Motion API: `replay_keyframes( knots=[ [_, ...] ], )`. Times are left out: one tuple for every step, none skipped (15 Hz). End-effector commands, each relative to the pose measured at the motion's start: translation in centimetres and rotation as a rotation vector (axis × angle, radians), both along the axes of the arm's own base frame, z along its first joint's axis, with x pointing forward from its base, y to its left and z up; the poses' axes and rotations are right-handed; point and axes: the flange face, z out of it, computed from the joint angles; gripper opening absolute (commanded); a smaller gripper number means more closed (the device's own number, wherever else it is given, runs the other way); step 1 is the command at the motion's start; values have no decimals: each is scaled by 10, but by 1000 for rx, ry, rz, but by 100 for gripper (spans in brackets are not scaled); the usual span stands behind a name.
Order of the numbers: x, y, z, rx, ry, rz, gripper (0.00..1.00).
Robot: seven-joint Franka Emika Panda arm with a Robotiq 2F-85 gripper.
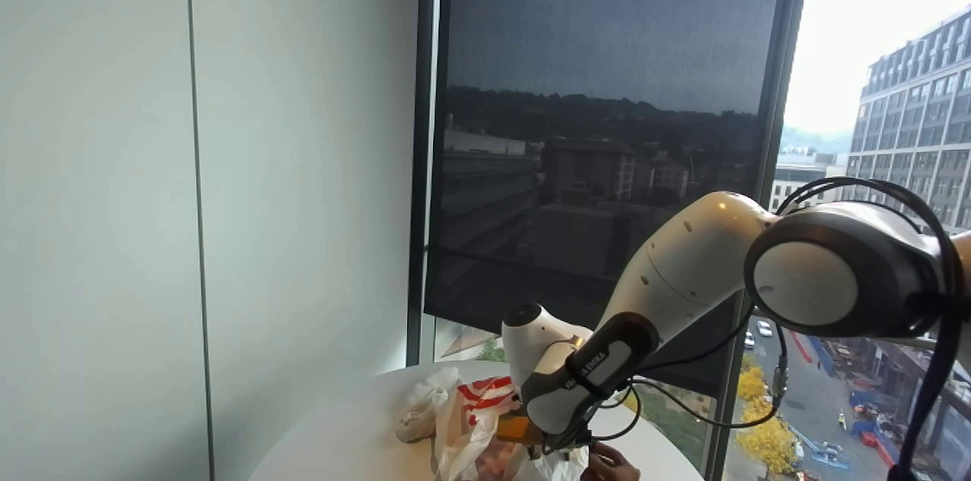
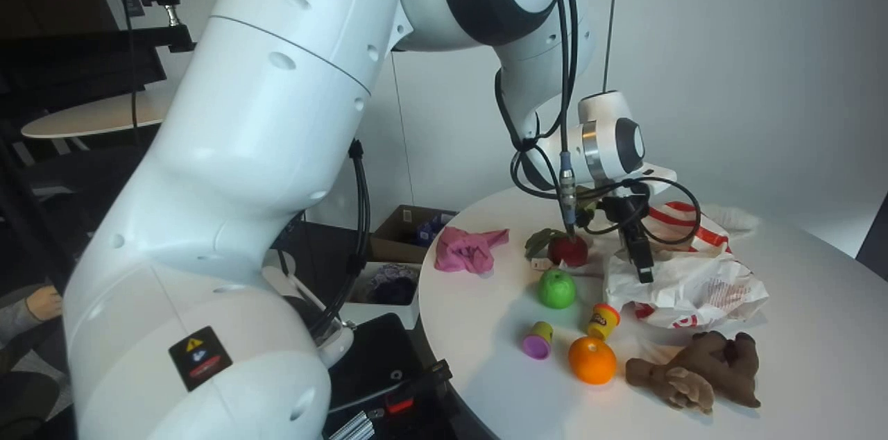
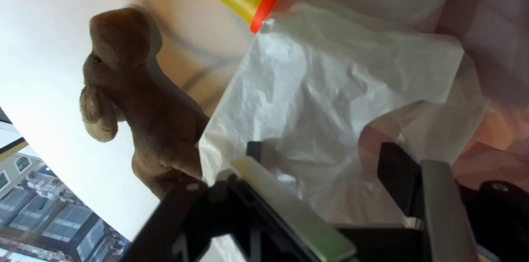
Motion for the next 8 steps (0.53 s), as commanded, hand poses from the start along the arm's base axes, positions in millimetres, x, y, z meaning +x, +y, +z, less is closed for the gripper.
replay_keyframes(
  knots=[
    [4,-4,3,-43,5,-10,46],
    [2,-7,2,-45,19,-13,39],
    [0,-11,2,-52,32,-20,31],
    [-3,-15,2,-69,46,-25,24],
    [-6,-21,3,-93,66,-32,17],
    [-7,-27,2,-117,83,-44,10],
    [-9,-36,0,-138,101,-61,6],
    [-11,-46,-3,-149,125,-79,7]
  ],
)
